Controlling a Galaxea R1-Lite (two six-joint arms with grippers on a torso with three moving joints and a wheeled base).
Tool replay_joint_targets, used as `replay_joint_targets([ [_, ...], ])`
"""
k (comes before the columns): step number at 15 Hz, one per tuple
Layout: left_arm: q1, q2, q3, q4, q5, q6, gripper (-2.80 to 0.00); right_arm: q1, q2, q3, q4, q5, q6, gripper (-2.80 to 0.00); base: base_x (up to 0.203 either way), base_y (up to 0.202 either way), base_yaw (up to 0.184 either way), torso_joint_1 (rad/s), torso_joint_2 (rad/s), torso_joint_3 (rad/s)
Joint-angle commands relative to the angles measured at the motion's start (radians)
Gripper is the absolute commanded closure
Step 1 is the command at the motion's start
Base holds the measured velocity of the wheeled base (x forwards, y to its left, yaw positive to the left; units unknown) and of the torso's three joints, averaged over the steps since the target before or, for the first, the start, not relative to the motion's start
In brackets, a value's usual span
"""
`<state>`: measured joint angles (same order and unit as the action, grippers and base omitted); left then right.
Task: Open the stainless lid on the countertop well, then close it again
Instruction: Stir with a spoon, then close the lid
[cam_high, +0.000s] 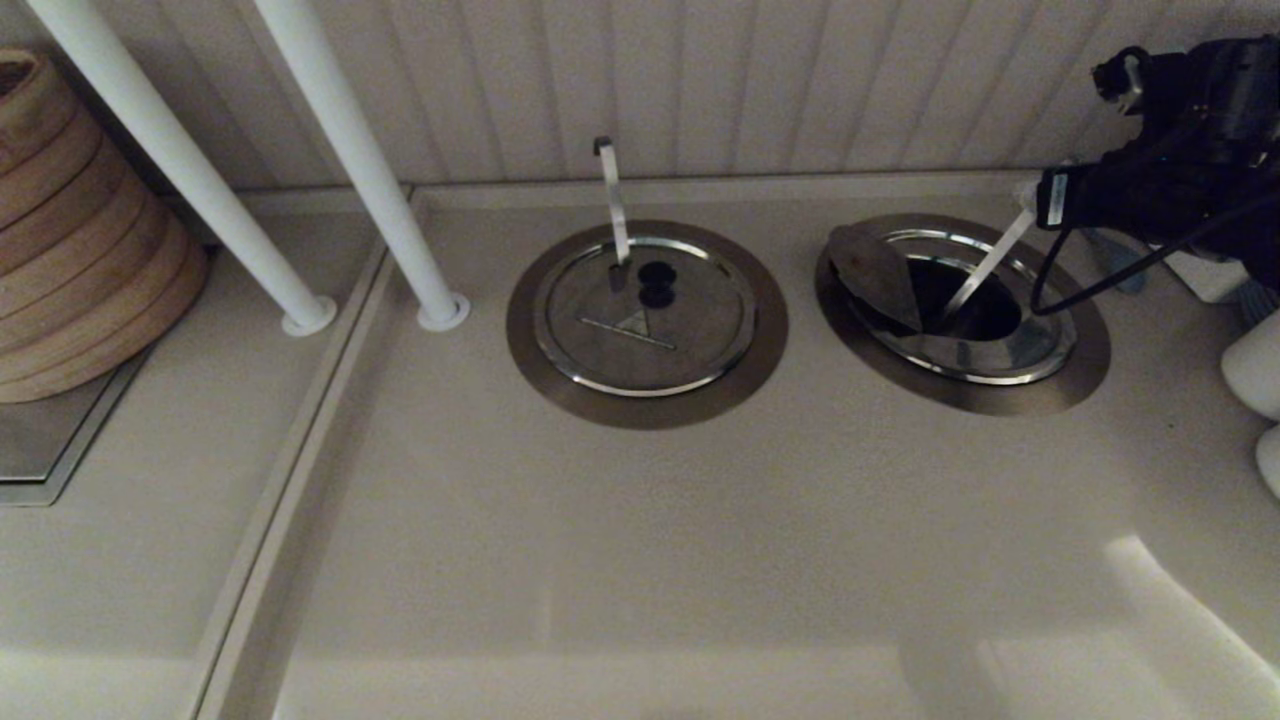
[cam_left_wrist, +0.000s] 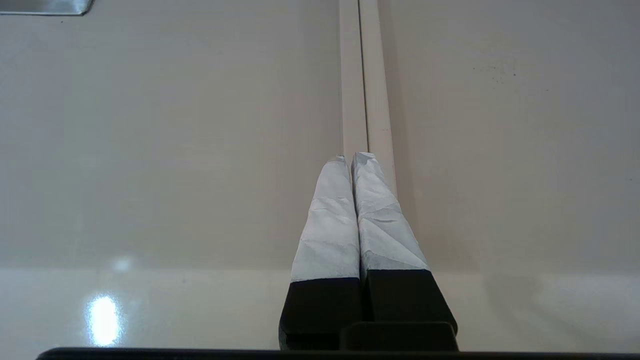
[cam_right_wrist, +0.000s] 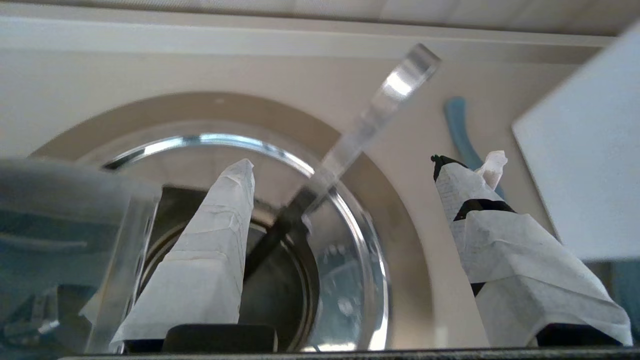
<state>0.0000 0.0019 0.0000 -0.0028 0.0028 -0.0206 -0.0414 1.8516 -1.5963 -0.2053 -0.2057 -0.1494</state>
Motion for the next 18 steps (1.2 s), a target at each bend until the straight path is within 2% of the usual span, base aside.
replay_joint_targets([
  [1, 0.000, 0.000, 0.000, 0.000, 0.000, -0.001, 0.00, 0.015, -0.069, 0.027, 0.027, 0.002, -0.003, -2.80, 0.000, 0.000, 0.000, 0.000, 0.00, 0.000],
  [4, 0.000, 0.000, 0.000, -0.001, 0.000, -0.001, 0.00, 0.074, -0.111, 0.066, 0.033, 0.009, 0.004, -2.80, 0.000, 0.000, 0.000, 0.000, 0.00, 0.000],
  [9, 0.000, 0.000, 0.000, 0.000, 0.000, -0.001, 0.00, 0.262, -0.156, 0.181, 0.029, 0.023, 0.005, -2.80, 0.000, 0.000, 0.000, 0.000, 0.00, 0.000],
  [12, 0.000, 0.000, 0.000, 0.000, 0.000, -0.001, 0.00, 0.368, -0.128, 0.225, 0.000, -0.034, 0.001, -2.80, 0.000, 0.000, 0.000, 0.000, 0.00, 0.000],
  [13, 0.000, 0.000, 0.000, 0.000, 0.000, -0.001, 0.00, 0.396, -0.113, 0.258, -0.057, -0.076, -0.012, -2.80, 0.000, 0.000, 0.000, 0.000, 0.00, 0.000],
  [16, 0.000, 0.000, 0.000, 0.000, 0.000, -0.001, 0.00, 0.445, -0.078, 0.368, -0.374, -0.143, -0.158, -2.80, 0.000, 0.000, 0.000, 0.000, 0.00, 0.000],
  [18, 0.000, 0.000, 0.000, -0.001, 0.000, -0.001, 0.00, 0.502, -0.087, 0.431, -0.429, -0.149, -0.200, -2.80, 0.000, 0.000, 0.000, 0.000, 0.00, 0.000],
])
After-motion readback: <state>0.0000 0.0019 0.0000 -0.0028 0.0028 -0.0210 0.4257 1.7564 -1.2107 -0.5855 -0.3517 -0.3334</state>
